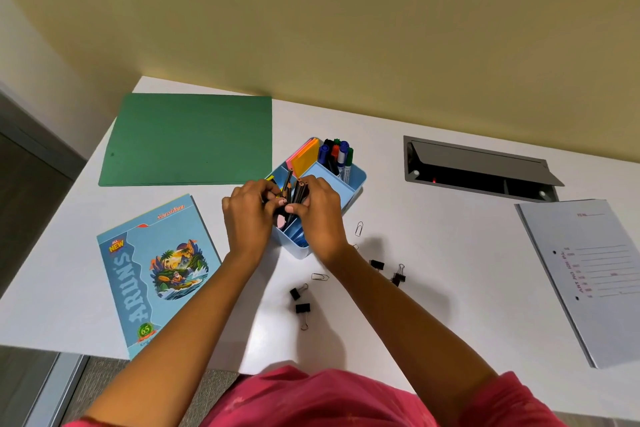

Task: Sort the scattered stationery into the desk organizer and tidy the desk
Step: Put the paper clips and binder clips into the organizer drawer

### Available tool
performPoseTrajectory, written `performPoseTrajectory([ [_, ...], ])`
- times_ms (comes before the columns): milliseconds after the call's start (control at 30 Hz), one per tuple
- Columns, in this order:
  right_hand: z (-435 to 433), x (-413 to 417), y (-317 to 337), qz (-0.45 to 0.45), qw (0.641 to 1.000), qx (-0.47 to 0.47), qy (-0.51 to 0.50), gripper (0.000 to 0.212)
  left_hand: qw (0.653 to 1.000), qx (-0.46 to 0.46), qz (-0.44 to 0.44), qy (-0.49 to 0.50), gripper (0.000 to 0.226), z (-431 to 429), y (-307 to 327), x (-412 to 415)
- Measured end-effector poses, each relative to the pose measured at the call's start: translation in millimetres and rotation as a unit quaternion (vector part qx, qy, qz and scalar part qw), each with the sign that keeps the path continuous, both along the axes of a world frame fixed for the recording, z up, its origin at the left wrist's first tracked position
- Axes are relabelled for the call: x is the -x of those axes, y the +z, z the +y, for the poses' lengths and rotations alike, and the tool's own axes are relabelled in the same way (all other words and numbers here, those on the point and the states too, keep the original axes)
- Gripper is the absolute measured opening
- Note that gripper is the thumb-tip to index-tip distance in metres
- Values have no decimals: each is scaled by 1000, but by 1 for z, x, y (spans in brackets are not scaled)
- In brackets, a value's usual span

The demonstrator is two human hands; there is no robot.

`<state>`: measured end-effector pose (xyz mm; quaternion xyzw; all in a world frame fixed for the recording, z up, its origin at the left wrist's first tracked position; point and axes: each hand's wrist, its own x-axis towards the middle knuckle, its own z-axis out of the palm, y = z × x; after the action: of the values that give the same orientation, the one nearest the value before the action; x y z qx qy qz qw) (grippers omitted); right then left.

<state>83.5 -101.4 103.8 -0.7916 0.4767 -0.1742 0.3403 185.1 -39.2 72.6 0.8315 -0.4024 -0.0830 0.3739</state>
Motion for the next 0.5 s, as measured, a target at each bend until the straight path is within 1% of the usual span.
performPoseTrajectory([
  [67,-1,-3,0,9,1000,3,5,42,1000,-5,10,-12,12,-1,0,-4],
  [167,-3,-7,1,22,1000,0,19,39,997,-13,37,-67,16,-3,1,-9],
  [233,-3,-9,0,25,999,-6,28,38,996,-21,33,-84,12,-3,2,-11],
  [267,-3,-9,0,26,999,-9,32,37,996,-22,26,-84,10,-1,2,-12],
  [400,-6,-11,0,35,998,10,52,30,999,-8,20,-41,17,5,4,-7],
  [500,-8,-16,-1,39,998,29,49,28,999,-12,30,-22,13,7,1,-1],
])
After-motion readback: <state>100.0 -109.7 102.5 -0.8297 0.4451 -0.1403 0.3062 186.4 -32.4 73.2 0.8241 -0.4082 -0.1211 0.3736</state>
